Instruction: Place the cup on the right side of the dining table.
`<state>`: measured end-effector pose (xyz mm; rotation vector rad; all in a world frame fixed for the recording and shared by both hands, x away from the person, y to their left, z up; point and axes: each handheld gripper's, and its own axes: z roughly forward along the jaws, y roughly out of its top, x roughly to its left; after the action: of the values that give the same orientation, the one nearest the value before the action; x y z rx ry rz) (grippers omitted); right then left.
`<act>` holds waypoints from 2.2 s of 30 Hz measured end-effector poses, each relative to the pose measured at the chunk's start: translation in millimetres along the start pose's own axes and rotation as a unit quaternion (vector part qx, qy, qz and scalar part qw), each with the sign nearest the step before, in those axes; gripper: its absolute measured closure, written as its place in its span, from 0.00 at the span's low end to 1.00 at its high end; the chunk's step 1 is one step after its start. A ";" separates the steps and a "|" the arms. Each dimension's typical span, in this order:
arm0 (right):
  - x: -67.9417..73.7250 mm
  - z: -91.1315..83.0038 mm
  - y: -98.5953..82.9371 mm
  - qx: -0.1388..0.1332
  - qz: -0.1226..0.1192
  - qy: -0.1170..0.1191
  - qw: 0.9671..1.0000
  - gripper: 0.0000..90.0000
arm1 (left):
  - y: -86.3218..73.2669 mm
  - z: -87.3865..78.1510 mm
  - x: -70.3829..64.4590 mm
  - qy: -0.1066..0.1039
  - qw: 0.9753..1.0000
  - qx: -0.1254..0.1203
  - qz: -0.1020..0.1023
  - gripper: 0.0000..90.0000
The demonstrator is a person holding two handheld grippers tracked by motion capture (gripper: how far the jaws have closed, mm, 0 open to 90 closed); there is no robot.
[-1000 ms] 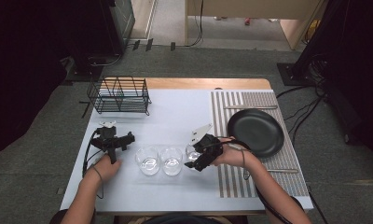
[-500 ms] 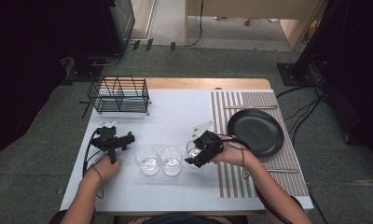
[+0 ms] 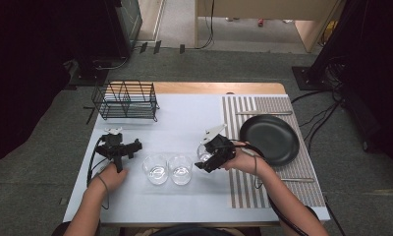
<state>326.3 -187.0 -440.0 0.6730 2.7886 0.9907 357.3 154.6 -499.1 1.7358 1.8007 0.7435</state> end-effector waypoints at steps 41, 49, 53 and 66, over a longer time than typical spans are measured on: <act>-15.7 1.2 2.6 -0.016 0.075 -0.075 0.994 0.22 | 0.0 0.0 -0.1 0.000 1.000 0.000 0.000 0.00; -20.9 0.2 3.4 -0.020 0.098 -0.090 0.991 0.22 | -0.1 0.0 0.0 0.000 1.000 0.000 0.000 0.00; -23.6 0.5 3.3 -0.019 0.102 -0.091 0.990 0.22 | -0.1 -0.1 0.0 0.000 1.000 0.000 0.000 0.00; -28.3 1.2 6.2 -0.022 0.105 -0.100 0.989 0.22 | -0.3 -0.1 0.0 0.000 1.000 -0.001 0.000 0.00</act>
<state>354.3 -194.5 -438.4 1.0161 2.5550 0.9543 357.0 154.5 -499.2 1.7331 1.8000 0.7459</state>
